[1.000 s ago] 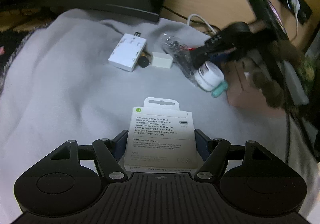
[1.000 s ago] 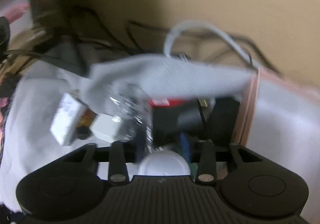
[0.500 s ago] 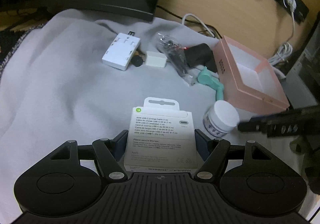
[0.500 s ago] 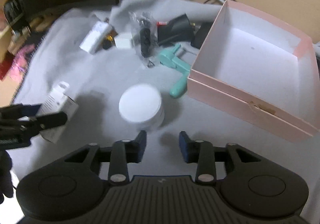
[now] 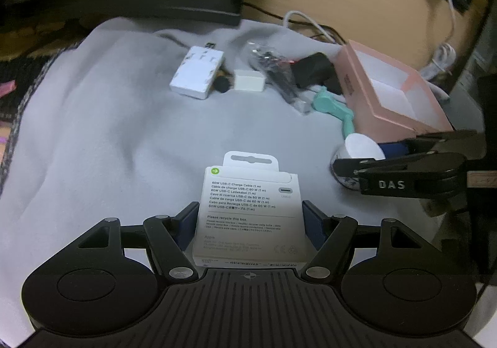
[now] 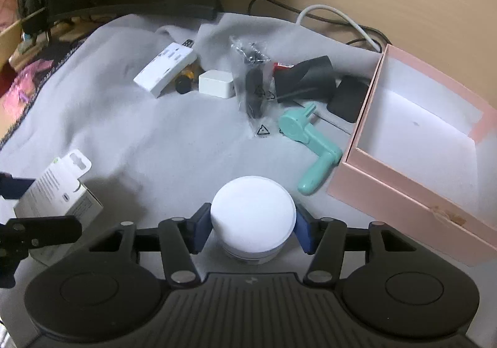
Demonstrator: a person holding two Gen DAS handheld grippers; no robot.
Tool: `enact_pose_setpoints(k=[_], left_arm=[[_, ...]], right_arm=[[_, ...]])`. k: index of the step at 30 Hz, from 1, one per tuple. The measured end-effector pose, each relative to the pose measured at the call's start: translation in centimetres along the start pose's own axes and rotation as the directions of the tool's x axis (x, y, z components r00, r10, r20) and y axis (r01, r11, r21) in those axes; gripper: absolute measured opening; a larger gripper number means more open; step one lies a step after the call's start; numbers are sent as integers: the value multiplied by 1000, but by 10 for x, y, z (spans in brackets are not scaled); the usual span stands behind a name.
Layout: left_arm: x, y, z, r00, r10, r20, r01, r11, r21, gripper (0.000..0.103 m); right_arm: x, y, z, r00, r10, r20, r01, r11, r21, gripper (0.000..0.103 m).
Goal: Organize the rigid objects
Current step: 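Drop the card into the pink box with the left tool while the right tool carries the jar over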
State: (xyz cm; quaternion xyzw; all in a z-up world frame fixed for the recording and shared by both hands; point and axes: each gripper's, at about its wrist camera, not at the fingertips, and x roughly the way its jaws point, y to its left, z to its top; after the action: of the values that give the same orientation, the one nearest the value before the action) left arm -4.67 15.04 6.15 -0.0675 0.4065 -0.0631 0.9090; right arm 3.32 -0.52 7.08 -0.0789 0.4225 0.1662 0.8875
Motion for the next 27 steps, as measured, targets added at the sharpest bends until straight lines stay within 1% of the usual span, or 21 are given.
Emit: enact_pose_setpoints(k=[2, 4, 6, 8, 11, 15, 18, 20, 22, 25, 27], left_arm=[[-5, -11, 1, 1000, -23, 2, 23, 999, 43, 75], [-11, -27, 2, 998, -55, 8, 54, 994, 94, 75], [-15, -45, 3, 995, -95, 13, 92, 985, 147, 75], [-16, -62, 6, 990, -140, 4, 137, 973, 187, 75], [-12, -90, 17, 978, -208, -4, 202, 947, 251, 75], [1, -128, 49, 962, -271, 22, 250, 915, 317, 75], [17, -156, 75, 952, -303, 42, 269, 893, 362, 75], [32, -174, 95, 948, -314, 56, 270, 883, 383, 75], [44, -189, 115, 946, -313, 80, 260, 884, 388, 75], [68, -208, 146, 944, -303, 129, 241, 903, 356, 75], [94, -216, 156, 949, -288, 128, 234, 916, 327, 75]], right_arm=[[-13, -1, -4, 1000, -6, 3, 6, 1000, -15, 55], [-33, -4, -12, 999, -34, 19, 35, 999, -38, 55], [-55, -10, -22, 997, -67, 38, 69, 996, -52, 55], [-78, -22, -35, 994, -96, 52, 98, 994, -41, 55], [-109, -41, -54, 987, -149, 67, 149, 989, 11, 55], [-143, -64, -78, 960, -259, 107, 251, 965, 80, 55], [-156, -81, -90, 944, -312, 110, 292, 942, 166, 55], [-155, -93, -97, 943, -323, 87, 296, 927, 229, 55], [-152, -103, -101, 943, -327, 65, 300, 917, 263, 55], [-150, -109, -106, 945, -321, 60, 295, 918, 266, 55], [-147, -112, -107, 949, -309, 58, 284, 923, 260, 55]])
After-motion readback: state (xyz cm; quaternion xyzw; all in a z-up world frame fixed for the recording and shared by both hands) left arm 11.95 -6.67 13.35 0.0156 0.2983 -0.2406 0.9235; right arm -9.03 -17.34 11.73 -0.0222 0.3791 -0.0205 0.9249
